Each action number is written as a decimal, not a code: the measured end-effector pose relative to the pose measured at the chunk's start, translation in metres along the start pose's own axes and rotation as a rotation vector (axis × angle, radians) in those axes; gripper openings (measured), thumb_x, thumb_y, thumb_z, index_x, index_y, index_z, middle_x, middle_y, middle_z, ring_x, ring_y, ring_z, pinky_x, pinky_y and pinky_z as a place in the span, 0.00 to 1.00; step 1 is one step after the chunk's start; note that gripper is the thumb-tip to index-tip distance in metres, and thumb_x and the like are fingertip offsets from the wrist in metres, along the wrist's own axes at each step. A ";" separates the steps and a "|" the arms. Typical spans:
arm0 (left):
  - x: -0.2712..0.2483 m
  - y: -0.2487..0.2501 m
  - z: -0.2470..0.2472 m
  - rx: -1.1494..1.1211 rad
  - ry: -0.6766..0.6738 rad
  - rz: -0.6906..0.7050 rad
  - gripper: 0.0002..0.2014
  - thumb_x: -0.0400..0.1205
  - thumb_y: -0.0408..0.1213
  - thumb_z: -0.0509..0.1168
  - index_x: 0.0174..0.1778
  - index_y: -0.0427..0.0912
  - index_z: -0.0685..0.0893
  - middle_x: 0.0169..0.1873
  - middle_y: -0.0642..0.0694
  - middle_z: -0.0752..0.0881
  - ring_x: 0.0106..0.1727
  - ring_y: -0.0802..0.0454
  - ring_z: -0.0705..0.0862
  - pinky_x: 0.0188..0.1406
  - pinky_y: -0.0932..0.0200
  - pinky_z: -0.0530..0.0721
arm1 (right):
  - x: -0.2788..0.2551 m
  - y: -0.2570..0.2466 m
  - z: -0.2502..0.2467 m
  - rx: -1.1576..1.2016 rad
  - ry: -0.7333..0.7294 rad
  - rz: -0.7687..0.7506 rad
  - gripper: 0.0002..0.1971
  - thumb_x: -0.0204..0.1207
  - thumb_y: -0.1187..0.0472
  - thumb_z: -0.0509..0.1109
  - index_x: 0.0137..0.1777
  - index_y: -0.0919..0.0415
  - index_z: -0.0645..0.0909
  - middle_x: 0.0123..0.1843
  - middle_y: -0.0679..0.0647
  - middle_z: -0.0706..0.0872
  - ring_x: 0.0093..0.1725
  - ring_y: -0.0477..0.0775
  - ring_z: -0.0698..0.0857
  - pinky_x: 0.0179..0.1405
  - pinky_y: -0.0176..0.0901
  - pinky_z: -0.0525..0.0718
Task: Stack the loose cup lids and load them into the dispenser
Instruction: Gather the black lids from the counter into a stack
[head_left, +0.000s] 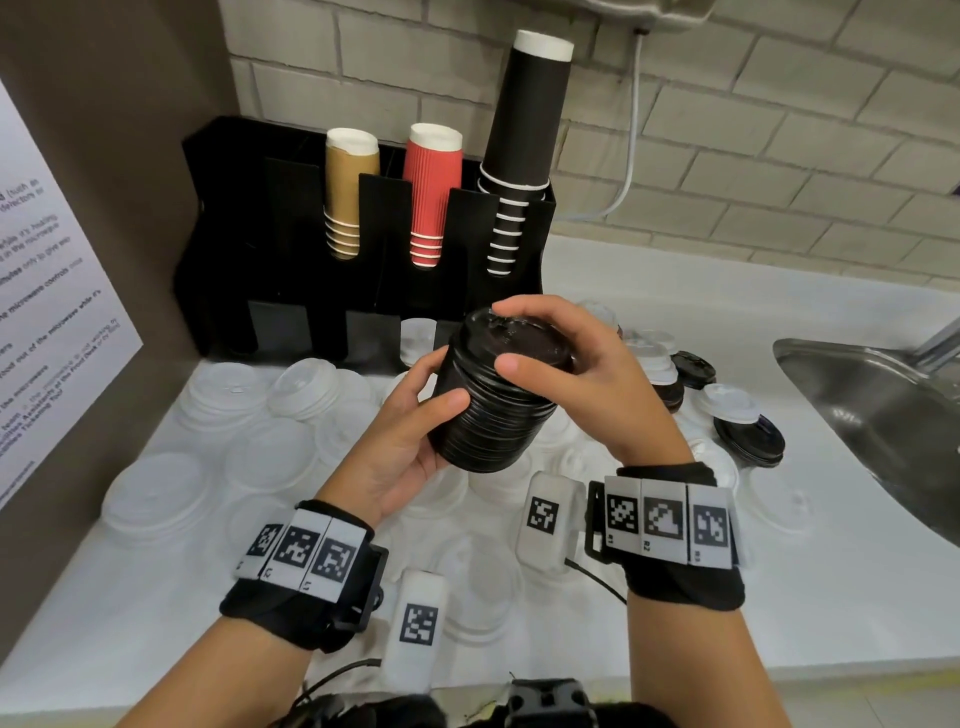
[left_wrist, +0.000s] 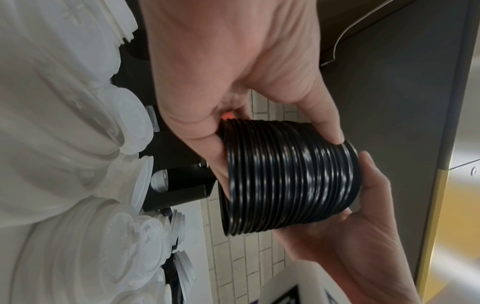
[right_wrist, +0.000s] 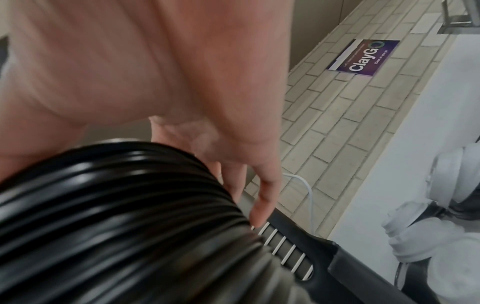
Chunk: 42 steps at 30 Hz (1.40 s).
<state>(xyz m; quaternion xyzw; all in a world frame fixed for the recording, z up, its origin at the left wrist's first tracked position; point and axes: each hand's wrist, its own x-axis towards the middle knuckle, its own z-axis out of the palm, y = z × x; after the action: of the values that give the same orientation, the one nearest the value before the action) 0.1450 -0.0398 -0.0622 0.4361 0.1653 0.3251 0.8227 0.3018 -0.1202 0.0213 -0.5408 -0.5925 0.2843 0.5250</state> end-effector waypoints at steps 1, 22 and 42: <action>0.000 0.001 0.000 0.000 0.003 0.003 0.39 0.65 0.45 0.77 0.75 0.49 0.74 0.57 0.47 0.89 0.59 0.49 0.87 0.49 0.57 0.88 | 0.000 0.000 0.000 0.002 -0.001 -0.002 0.19 0.71 0.62 0.77 0.63 0.57 0.81 0.60 0.52 0.86 0.61 0.50 0.85 0.62 0.44 0.83; 0.013 0.003 -0.003 -0.063 0.010 0.005 0.56 0.52 0.52 0.88 0.78 0.45 0.71 0.58 0.46 0.88 0.59 0.50 0.87 0.48 0.58 0.88 | 0.008 0.008 -0.022 -0.043 0.057 -0.004 0.25 0.68 0.43 0.76 0.66 0.39 0.78 0.67 0.44 0.82 0.70 0.46 0.79 0.65 0.43 0.79; 0.024 0.016 -0.011 0.014 0.050 0.043 0.55 0.48 0.54 0.88 0.73 0.47 0.75 0.55 0.48 0.89 0.57 0.52 0.88 0.50 0.56 0.89 | 0.073 0.176 -0.165 -0.988 0.127 0.916 0.46 0.65 0.42 0.77 0.81 0.50 0.59 0.74 0.61 0.76 0.69 0.67 0.78 0.65 0.53 0.77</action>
<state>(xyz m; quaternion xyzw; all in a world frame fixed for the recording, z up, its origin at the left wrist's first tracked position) 0.1501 -0.0104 -0.0553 0.4370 0.1787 0.3526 0.8079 0.5253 -0.0454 -0.0673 -0.9295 -0.3318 0.1416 0.0762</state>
